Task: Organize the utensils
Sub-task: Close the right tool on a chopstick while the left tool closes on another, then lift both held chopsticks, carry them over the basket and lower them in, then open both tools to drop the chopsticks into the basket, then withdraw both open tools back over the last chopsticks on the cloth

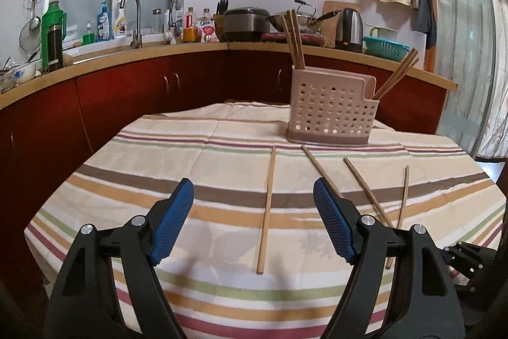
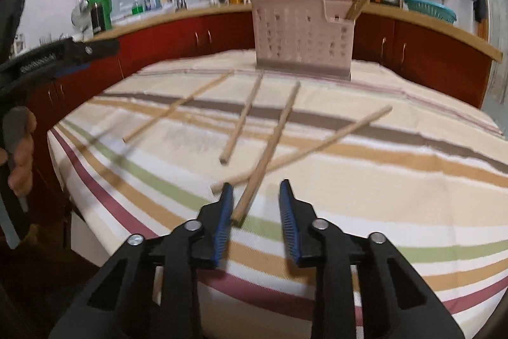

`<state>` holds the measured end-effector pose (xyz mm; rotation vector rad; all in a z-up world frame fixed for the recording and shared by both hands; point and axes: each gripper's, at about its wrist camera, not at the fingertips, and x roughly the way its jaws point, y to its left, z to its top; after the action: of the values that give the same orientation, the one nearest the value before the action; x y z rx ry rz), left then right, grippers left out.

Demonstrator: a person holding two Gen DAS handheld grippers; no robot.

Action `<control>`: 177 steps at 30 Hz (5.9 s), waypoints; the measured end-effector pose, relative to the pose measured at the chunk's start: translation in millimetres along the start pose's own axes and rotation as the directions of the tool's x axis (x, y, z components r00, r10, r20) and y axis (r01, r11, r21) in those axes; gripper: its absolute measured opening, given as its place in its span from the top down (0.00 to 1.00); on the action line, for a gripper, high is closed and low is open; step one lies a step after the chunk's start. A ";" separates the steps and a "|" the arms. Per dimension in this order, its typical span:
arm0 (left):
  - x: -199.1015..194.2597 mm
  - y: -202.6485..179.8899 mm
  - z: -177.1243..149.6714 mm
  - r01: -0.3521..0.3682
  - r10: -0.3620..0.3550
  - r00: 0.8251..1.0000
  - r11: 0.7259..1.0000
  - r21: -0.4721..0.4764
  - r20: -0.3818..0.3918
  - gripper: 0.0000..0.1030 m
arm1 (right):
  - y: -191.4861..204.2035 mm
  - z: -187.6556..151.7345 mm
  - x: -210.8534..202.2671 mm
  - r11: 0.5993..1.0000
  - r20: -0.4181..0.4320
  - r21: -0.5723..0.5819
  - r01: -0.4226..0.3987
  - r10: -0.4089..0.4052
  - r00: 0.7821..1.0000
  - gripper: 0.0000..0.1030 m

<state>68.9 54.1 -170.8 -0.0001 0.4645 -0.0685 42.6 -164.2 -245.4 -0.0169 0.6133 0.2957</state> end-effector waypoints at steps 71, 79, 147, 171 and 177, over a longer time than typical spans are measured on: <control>-35.1 -12.2 68.2 0.081 -0.092 0.979 0.994 0.069 0.180 0.94 | -74.0 90.0 -104.8 0.986 0.299 0.094 0.137 -0.159 0.941 0.93; -19.2 -16.8 87.2 0.090 -0.105 0.973 0.993 0.082 0.207 0.94 | -71.4 115.1 -100.0 0.989 0.339 0.077 0.124 -0.143 0.930 0.93; 161.4 -89.0 204.8 0.179 -0.197 0.933 0.980 0.085 0.303 0.94 | -111.4 270.1 41.9 0.994 0.456 0.069 0.084 -0.107 0.884 0.93; 87.2 -75.4 154.0 0.152 -0.170 0.955 0.984 0.091 0.245 0.30 | -77.3 207.0 -39.8 0.984 0.411 0.069 0.162 -0.176 0.894 0.43; 58.9 -60.4 105.4 0.117 -0.130 0.978 0.989 0.087 0.164 0.29 | -60.8 136.7 -38.3 0.980 0.303 0.101 0.171 -0.194 0.933 0.43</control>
<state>164.6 -11.6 -101.9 0.0407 0.2909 -0.2071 107.0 -218.7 -115.9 0.0422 0.3038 0.0910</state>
